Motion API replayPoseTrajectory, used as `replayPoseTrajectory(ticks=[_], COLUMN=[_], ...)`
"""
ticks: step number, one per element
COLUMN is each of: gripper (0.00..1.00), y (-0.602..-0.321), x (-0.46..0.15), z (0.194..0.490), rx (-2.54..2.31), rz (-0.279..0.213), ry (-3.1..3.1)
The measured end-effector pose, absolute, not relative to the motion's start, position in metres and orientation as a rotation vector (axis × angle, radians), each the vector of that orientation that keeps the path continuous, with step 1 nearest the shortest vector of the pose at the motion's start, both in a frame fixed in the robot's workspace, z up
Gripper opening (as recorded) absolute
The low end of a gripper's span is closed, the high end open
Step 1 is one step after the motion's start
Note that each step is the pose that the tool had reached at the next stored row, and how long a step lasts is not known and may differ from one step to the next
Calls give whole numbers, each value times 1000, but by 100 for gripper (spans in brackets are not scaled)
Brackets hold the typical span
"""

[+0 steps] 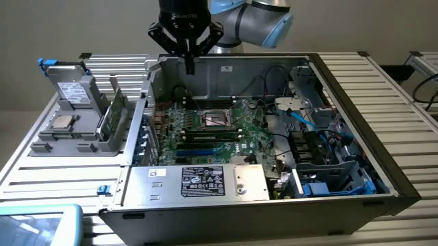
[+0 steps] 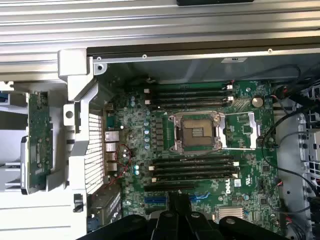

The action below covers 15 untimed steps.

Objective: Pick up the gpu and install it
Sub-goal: 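Reach for the gpu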

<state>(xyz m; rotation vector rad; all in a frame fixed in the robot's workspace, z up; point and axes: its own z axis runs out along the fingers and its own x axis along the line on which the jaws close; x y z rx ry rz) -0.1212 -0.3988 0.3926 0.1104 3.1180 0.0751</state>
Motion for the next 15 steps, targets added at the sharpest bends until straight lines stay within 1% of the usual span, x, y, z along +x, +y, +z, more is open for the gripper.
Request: replayPoseTrajectory(ticks=[11, 15], gripper=[12, 13], y=[-399, -399], x=[-121, -134], z=[393, 392], rx=[110, 110], rz=[72, 76], ry=[3118, 3118])
